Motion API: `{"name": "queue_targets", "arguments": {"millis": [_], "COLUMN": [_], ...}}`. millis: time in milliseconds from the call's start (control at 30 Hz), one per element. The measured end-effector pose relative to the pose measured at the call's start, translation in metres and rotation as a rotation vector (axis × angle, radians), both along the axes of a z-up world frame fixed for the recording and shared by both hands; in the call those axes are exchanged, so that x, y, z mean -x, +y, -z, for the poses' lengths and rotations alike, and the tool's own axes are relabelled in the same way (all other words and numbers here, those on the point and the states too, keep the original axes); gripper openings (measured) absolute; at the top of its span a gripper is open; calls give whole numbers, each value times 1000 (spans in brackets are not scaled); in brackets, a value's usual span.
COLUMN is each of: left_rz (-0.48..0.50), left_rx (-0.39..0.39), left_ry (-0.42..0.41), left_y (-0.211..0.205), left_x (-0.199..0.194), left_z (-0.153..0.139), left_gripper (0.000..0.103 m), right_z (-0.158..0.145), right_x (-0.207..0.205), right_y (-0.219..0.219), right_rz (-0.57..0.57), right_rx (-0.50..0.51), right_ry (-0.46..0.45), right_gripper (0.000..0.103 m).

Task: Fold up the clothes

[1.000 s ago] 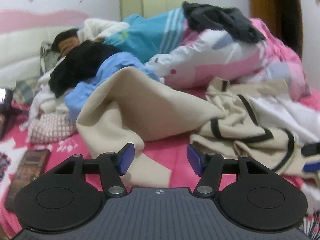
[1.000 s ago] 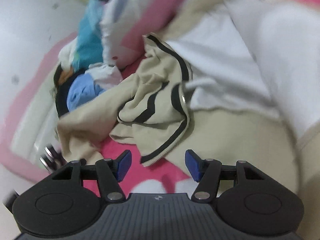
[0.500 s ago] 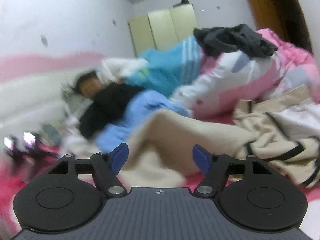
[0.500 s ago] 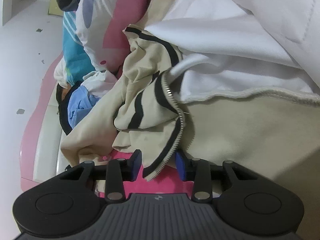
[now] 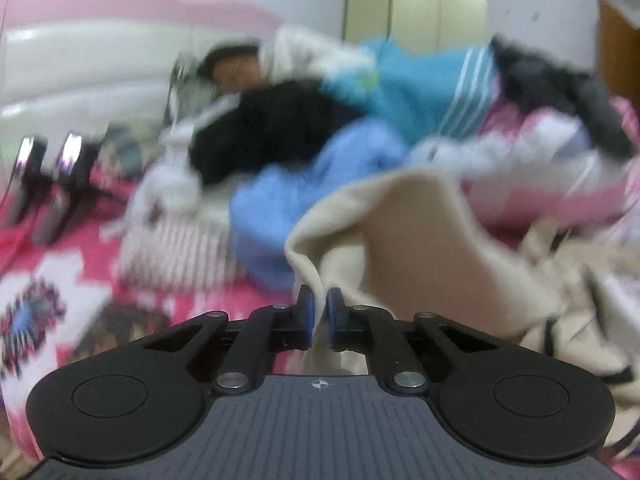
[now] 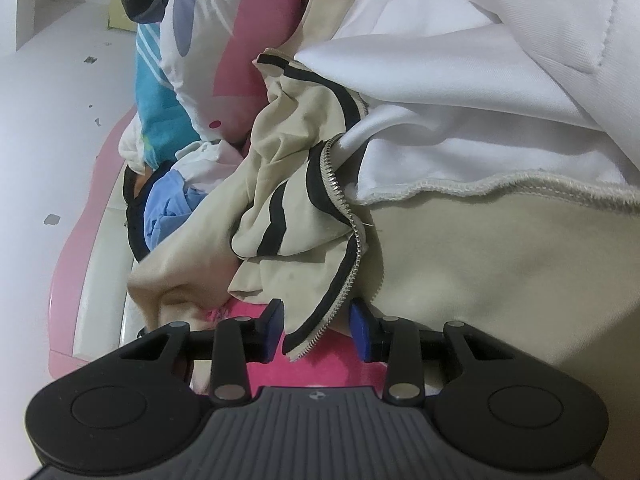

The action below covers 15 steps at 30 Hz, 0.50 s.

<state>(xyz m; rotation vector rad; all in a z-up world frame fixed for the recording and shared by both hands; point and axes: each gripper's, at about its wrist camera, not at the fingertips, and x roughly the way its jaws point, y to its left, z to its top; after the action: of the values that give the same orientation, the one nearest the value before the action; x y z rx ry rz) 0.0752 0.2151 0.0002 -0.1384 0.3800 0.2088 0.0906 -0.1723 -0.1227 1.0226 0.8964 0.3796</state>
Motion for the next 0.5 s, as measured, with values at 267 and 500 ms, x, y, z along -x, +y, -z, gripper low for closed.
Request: {"name": "queue_targets", "arguments": {"millis": [267,500], "left_rz": [-16,-39], "left_rx": [-126,-371], "left_ry": [-286,24], "left_y": [-1,-10], "left_x": [-57,-144], "left_z": [-108,-51], "left_gripper": [3,24], "right_z": [2,4], "right_x": [4,6], "right_y": [-2,-4], "right_rz": [-26,-24], "right_rx": [8,5], "right_ry": [-54,-67], "right_gripper": [35,33]}}
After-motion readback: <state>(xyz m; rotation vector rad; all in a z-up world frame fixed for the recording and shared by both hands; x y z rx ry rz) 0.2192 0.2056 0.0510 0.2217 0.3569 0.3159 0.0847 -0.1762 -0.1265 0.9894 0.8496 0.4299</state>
